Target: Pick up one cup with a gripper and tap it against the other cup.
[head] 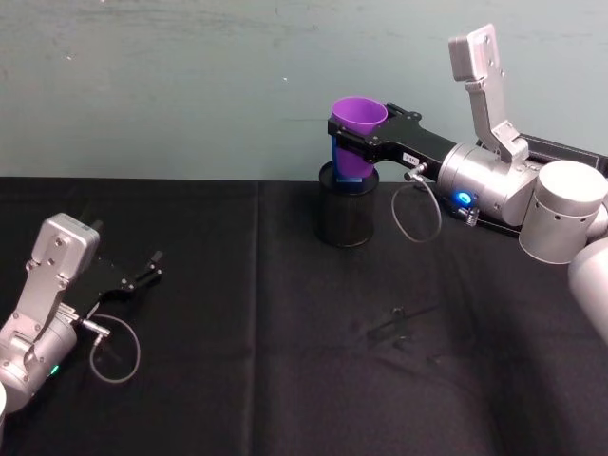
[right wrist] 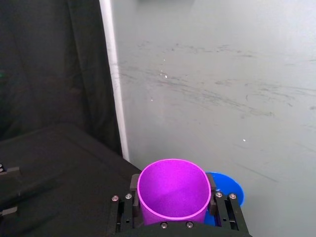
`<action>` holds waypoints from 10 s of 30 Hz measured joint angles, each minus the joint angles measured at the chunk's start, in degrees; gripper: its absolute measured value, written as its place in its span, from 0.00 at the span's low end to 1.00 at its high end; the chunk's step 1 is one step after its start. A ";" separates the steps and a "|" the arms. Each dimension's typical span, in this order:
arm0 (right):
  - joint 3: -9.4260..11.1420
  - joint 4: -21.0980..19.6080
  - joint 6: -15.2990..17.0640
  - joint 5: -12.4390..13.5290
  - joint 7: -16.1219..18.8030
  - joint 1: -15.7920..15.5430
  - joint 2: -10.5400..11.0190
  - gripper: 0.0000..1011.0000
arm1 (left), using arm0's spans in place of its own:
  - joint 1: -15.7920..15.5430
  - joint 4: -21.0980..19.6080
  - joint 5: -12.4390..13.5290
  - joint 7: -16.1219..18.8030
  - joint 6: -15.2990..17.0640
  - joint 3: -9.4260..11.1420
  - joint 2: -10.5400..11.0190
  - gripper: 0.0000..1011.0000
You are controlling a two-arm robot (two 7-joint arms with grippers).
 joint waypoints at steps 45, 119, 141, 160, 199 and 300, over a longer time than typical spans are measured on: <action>2.61 1.20 -1.65 -1.40 -0.72 -0.30 -1.65 0.74 | 0.00 0.00 0.00 0.00 0.00 0.00 0.00 1.00; 3.33 4.91 0.11 -3.43 -2.54 2.27 -3.77 0.74 | 0.00 0.00 0.00 0.00 0.00 0.00 0.00 1.00; 3.33 4.81 0.15 -3.43 -2.65 2.20 -3.74 0.74 | 0.00 0.00 0.00 0.00 0.00 0.00 0.00 1.00; 3.33 4.81 0.14 -3.43 -2.65 2.20 -3.75 0.74 | 0.00 0.00 0.00 0.00 0.00 0.00 0.00 1.00; 3.33 4.81 0.14 -3.43 -2.65 2.20 -3.74 0.74 | 0.00 0.00 0.00 0.00 0.00 0.00 0.00 1.00; -1.43 -26.23 0.34 8.48 7.62 -19.65 16.74 0.74 | 0.00 0.00 0.00 0.00 0.00 0.00 0.00 1.00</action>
